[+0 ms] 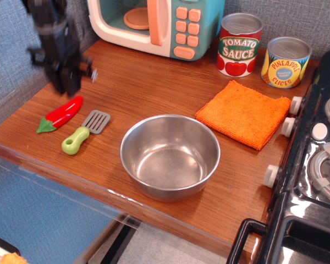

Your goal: Place the red pepper into the silver pot

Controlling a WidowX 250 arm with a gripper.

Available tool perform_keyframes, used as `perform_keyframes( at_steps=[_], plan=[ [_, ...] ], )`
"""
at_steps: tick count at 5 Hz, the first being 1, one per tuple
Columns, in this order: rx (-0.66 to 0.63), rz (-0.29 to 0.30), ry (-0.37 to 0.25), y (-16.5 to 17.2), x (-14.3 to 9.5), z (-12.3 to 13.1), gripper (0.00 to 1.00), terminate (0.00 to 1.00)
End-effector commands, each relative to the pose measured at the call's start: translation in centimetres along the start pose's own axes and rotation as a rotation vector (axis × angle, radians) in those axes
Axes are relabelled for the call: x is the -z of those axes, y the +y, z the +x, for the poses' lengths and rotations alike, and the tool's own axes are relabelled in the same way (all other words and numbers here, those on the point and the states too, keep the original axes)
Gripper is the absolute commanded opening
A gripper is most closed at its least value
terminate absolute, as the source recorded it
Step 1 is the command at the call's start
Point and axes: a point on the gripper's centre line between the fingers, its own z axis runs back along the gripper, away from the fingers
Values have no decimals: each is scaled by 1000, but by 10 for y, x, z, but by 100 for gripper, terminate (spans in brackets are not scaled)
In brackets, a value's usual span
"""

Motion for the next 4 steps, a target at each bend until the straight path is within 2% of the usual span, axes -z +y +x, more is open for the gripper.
perform_keyframes(
  at_steps=[1,2,4],
  plan=[
    [104,-18,-126,-50,-58,1,0,0],
    [106,1,-93,-36,-46,-14,100,0],
    [112,45,81,30,-2,-51,100,0]
  ],
)
